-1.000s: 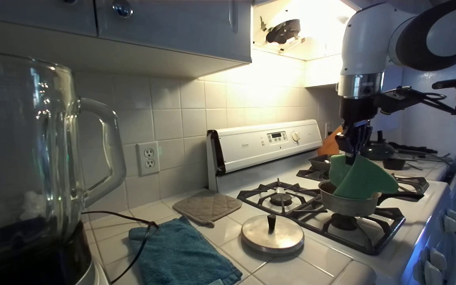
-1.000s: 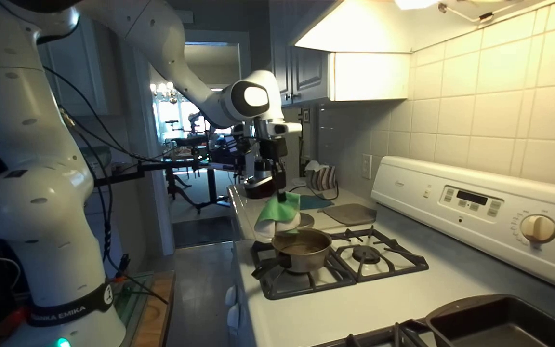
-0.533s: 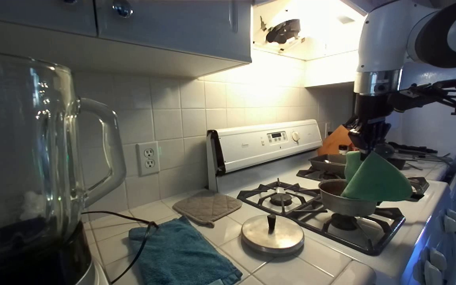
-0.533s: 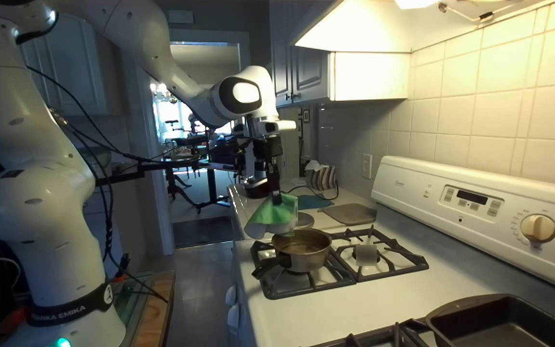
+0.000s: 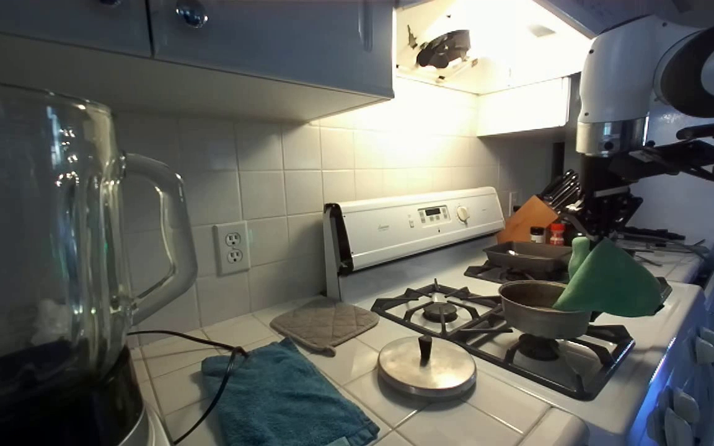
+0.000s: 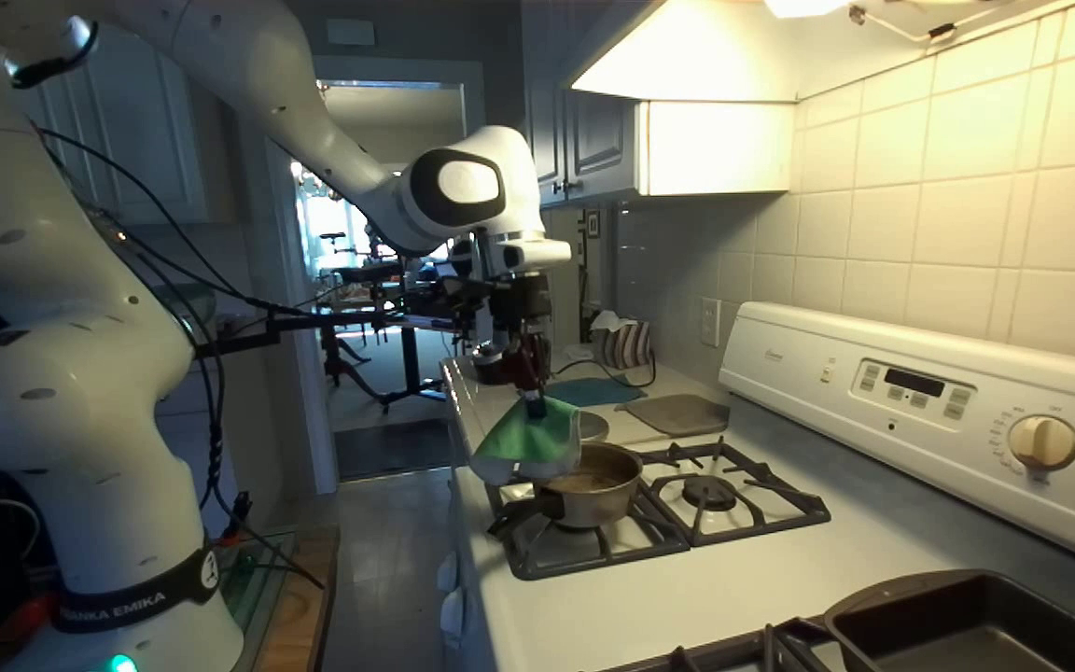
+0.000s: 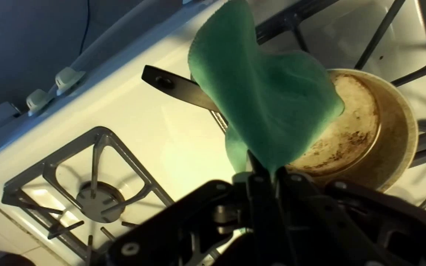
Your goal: Pick up the cloth and wipe the pot
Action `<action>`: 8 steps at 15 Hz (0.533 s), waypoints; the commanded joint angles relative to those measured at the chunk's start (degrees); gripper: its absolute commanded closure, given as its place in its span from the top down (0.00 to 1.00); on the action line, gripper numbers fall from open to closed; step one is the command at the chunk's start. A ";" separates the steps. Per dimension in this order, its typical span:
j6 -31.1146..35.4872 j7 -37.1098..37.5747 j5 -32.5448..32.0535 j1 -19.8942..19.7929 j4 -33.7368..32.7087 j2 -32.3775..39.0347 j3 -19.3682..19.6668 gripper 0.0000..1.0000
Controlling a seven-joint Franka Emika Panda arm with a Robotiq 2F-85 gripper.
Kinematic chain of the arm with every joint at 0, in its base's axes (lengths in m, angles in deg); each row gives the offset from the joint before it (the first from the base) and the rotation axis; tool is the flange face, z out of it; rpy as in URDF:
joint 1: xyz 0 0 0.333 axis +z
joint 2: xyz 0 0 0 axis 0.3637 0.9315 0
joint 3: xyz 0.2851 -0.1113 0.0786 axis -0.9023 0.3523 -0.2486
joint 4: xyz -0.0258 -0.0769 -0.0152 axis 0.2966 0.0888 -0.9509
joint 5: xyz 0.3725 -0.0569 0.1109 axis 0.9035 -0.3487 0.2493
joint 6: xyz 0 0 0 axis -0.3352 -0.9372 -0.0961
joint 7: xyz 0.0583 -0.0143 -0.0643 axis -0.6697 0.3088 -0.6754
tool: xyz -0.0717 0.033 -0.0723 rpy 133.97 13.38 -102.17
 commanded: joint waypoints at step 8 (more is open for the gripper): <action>6.69 10.38 -2.18 -4.75 2.97 -1.07 0.56 0.01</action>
